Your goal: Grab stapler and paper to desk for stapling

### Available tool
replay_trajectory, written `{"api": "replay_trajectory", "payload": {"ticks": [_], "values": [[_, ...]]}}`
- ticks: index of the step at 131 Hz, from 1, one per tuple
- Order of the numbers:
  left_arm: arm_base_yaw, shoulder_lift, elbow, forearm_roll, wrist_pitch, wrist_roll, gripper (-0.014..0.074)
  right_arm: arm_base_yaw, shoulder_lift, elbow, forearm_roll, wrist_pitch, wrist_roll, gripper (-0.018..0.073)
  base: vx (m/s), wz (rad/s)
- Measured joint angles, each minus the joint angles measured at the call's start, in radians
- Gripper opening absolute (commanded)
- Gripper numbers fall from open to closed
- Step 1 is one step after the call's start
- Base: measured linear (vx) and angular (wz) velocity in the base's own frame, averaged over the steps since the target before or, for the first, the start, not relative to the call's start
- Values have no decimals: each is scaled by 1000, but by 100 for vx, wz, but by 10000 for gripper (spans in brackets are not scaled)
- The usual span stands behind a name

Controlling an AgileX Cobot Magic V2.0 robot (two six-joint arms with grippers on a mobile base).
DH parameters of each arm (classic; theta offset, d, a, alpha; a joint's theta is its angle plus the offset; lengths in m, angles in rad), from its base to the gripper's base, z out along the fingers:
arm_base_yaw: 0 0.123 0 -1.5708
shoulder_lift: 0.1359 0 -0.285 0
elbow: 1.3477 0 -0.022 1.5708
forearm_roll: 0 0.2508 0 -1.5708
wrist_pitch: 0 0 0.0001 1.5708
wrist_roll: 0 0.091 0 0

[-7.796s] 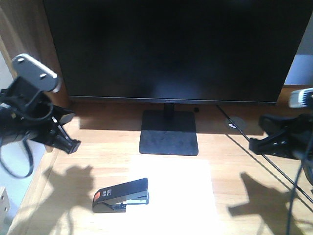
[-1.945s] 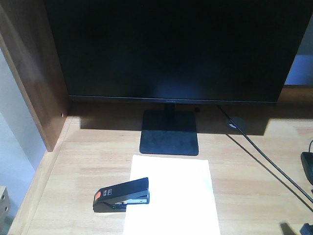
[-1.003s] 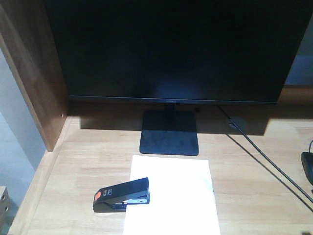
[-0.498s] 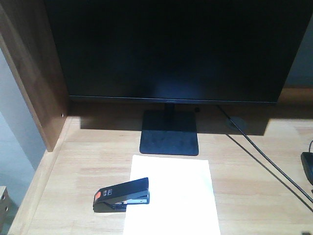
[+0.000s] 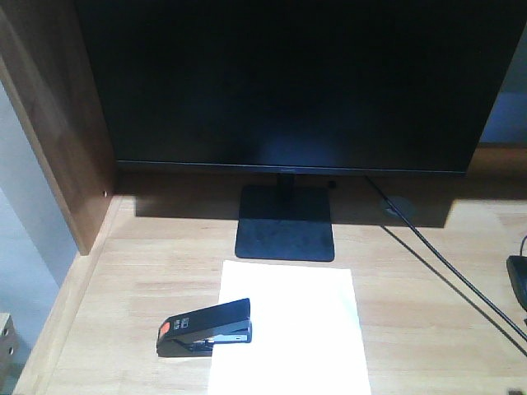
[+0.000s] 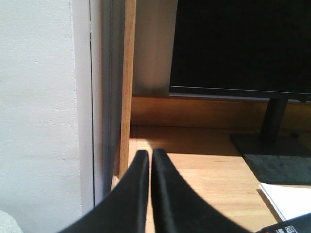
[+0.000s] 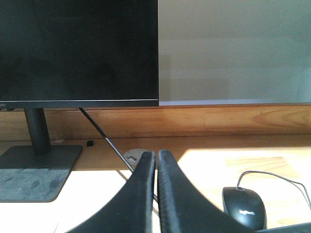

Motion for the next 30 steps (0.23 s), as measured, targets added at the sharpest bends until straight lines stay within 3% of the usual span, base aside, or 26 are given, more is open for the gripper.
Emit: {"api": "replay_trajectory", "payload": {"ticks": [30], "values": [[0,0,0,0,0,0,-6,0,0,0,0,0,0,-6,0,0]]}}
